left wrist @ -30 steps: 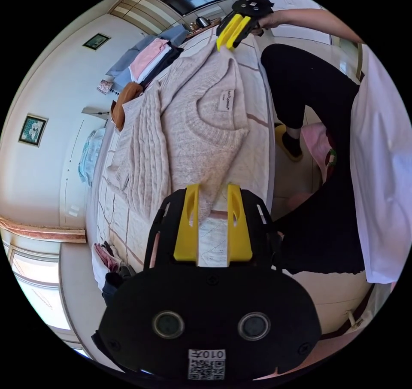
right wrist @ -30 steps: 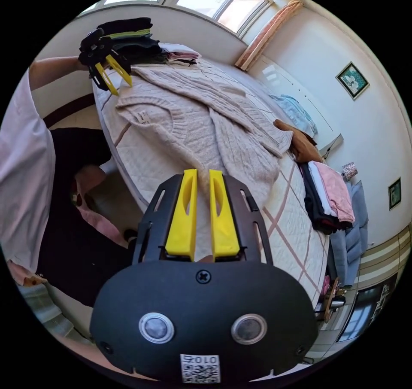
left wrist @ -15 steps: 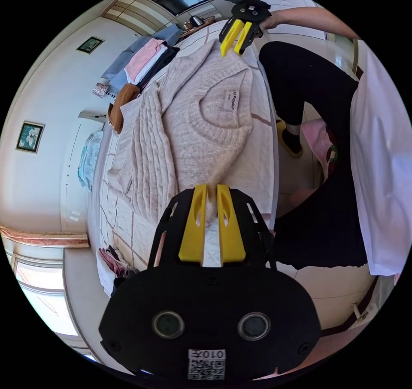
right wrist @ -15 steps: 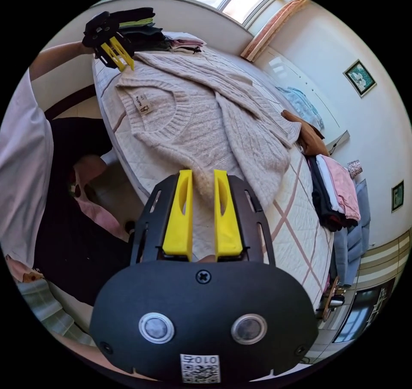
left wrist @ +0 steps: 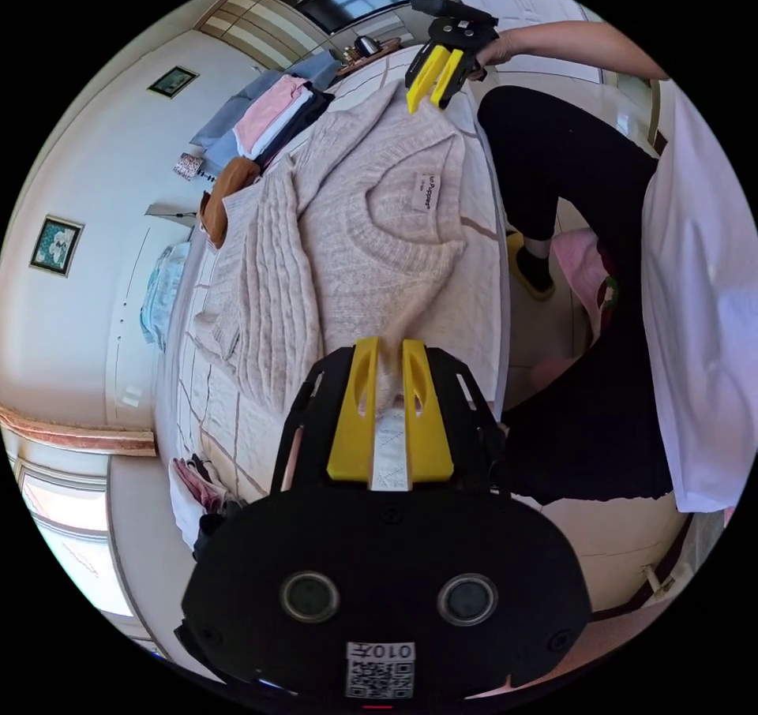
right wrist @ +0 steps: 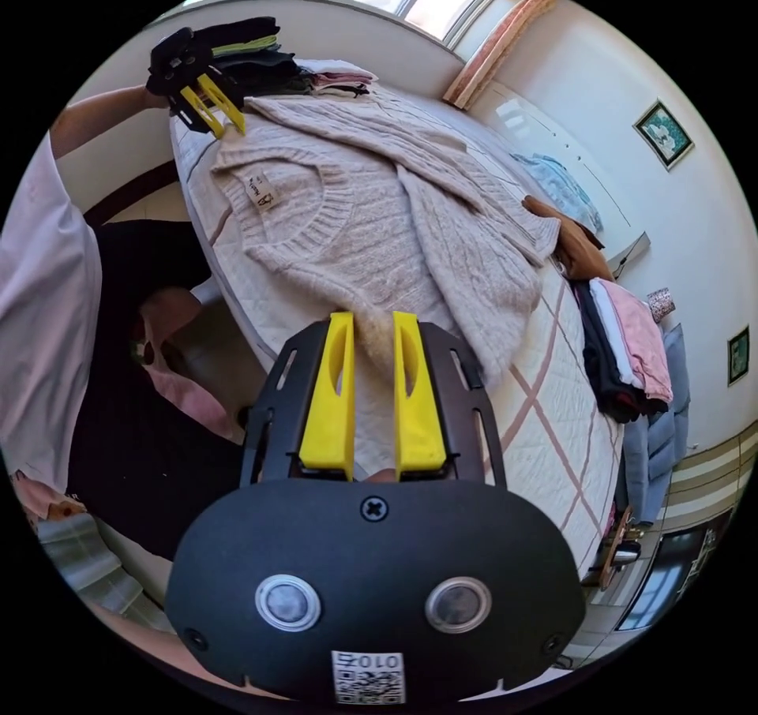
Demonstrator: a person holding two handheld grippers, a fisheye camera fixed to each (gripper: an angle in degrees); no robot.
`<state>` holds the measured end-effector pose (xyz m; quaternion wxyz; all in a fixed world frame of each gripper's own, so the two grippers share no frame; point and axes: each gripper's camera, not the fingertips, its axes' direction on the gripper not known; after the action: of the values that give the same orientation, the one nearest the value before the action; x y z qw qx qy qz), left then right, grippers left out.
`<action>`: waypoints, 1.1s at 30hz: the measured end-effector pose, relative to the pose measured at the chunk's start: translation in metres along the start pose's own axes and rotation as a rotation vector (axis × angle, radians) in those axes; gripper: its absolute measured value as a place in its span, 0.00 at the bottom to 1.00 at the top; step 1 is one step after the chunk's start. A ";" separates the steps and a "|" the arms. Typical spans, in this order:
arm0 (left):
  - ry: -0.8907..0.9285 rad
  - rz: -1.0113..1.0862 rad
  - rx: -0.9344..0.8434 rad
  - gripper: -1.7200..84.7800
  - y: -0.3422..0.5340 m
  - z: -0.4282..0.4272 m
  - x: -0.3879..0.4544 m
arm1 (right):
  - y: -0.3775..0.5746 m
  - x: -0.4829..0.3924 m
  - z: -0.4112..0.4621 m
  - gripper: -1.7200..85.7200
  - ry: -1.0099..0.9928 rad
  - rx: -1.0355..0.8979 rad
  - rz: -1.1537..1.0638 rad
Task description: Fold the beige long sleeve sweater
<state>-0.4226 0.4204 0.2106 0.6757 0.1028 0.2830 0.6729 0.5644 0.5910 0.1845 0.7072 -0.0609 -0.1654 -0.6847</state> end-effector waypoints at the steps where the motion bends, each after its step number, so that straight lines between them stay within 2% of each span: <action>1: -0.001 0.013 0.006 0.06 -0.003 -0.002 -0.001 | -0.001 -0.001 -0.001 0.09 0.014 -0.006 -0.019; 5: 0.009 0.022 -0.023 0.04 -0.001 0.008 -0.006 | 0.010 0.019 0.002 0.09 -0.015 -0.012 0.027; 15: 0.063 -0.185 0.020 0.02 0.014 0.002 -0.045 | 0.023 0.054 -0.007 0.06 -0.060 0.035 0.165; 19: -0.018 -0.237 0.036 0.02 0.023 -0.032 -0.081 | 0.024 0.086 -0.052 0.06 -0.011 0.127 0.254; 23: -0.080 -0.297 0.117 0.02 0.028 -0.082 -0.122 | 0.011 0.106 -0.105 0.07 -0.014 0.206 0.227; 28: -0.168 -0.258 0.132 0.02 0.027 -0.138 -0.133 | 0.008 0.098 -0.147 0.07 0.024 0.241 0.171; 33: -0.124 -0.126 0.103 0.02 0.026 -0.180 -0.101 | 0.024 0.072 -0.191 0.07 -0.003 0.237 0.103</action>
<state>-0.5317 0.2809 0.1016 0.7268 0.1607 0.2807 0.6059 0.6174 0.4647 0.0314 0.7433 0.0137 -0.2429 -0.6232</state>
